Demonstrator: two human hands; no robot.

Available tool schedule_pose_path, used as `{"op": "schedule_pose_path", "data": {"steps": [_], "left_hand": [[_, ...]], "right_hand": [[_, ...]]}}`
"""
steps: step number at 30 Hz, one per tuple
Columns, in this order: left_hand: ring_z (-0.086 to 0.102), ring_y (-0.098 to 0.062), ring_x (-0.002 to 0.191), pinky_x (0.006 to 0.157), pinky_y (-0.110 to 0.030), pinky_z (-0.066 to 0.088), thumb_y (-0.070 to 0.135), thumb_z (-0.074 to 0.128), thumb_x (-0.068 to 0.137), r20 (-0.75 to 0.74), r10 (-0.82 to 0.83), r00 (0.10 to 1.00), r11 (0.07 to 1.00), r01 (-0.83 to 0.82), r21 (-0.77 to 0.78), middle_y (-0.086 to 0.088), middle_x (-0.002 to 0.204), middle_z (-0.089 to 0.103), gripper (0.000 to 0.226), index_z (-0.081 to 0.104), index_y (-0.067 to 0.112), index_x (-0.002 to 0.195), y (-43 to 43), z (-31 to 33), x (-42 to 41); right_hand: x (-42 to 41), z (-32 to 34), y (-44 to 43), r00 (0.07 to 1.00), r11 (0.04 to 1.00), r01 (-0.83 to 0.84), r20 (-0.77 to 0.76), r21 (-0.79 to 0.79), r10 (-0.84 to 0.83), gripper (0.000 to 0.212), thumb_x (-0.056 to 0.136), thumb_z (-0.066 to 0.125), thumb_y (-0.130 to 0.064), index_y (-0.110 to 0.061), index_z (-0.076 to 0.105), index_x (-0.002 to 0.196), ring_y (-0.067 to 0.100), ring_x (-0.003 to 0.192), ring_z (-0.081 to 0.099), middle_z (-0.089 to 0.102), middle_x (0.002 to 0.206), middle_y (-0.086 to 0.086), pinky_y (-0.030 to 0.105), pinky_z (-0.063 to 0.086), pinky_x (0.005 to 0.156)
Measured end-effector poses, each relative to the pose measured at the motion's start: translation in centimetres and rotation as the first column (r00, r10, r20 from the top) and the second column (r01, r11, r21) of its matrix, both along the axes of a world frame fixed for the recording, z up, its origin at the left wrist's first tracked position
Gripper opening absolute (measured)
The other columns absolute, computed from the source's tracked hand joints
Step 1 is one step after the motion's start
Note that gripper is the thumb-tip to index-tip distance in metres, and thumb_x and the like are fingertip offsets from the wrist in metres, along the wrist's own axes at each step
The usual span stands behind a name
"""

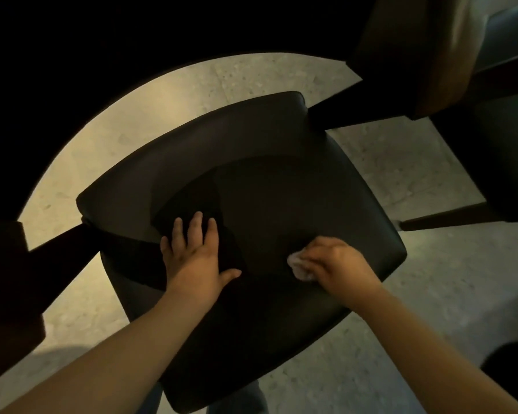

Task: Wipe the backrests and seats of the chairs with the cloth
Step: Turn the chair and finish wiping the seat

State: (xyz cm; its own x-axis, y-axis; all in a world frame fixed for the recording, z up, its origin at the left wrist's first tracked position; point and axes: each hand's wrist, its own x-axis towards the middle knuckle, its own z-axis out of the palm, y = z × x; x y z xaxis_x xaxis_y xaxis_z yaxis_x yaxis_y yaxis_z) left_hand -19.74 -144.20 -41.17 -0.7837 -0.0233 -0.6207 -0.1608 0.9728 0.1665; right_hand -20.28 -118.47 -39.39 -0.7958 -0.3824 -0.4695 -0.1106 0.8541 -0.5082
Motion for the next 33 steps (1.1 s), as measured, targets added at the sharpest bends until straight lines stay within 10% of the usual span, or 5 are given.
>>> {"op": "schedule_pose_path", "data": {"steps": [6, 17, 26, 33], "left_hand": [[-0.013, -0.029, 0.147, 0.119, -0.055, 0.001, 0.06, 0.067, 0.078, -0.047, -0.127, 0.991, 0.986, 0.131, 0.099, 0.006, 0.159, -0.012, 0.107, -0.002, 0.028, 0.153, 1.4, 1.2, -0.4], [-0.016, -0.031, 0.147, 0.119, -0.055, 0.007, 0.054, 0.076, 0.072, 0.082, -0.302, 0.95, 0.953, 0.301, 0.027, 0.004, 0.159, -0.019, 0.117, -0.004, 0.029, 0.153, 3.2, 1.1, -1.4], [-0.016, -0.031, 0.147, 0.119, -0.055, 0.007, 0.055, 0.076, 0.072, 0.074, -0.313, 0.947, 0.95, 0.314, 0.003, 0.004, 0.159, -0.019, 0.118, -0.004, 0.028, 0.153, 3.3, 0.6, -1.3], [-0.016, -0.032, 0.147, 0.119, -0.054, 0.008, 0.058, 0.074, 0.072, 0.09, -0.328, 0.94, 0.943, 0.332, -0.031, 0.002, 0.16, -0.018, 0.118, -0.006, 0.028, 0.153, 3.5, 0.7, -1.3]], "right_hand": [[-4.3, 0.4, 1.4, 0.948, 0.973, 0.231, -0.23, 0.028, -0.218, 0.032, 0.094, 0.042, -0.037, -0.029, 0.066, 0.113, 0.012, 0.104, 0.05, 0.055, 0.11, -0.009, 0.024, 0.037, 0.086], [5.1, 0.7, 2.8, 0.968, 0.968, 0.249, -0.047, 0.045, -0.247, 0.023, 0.095, 0.055, -0.022, -0.025, 0.072, 0.11, 0.013, 0.106, 0.055, 0.061, 0.111, -0.008, 0.016, 0.038, 0.088], [-2.9, -1.1, 1.7, 0.925, 0.939, 0.342, -0.187, 0.035, -0.33, 0.026, 0.099, 0.049, -0.027, -0.023, 0.068, 0.115, 0.017, 0.112, 0.049, 0.057, 0.119, -0.001, 0.026, 0.039, 0.091], [8.6, 0.6, 2.0, 0.921, 0.923, 0.383, -0.065, -0.04, -0.385, 0.02, 0.093, 0.062, -0.013, -0.019, 0.074, 0.107, 0.004, 0.097, 0.052, 0.063, 0.109, -0.003, 0.002, 0.034, 0.085]]}}
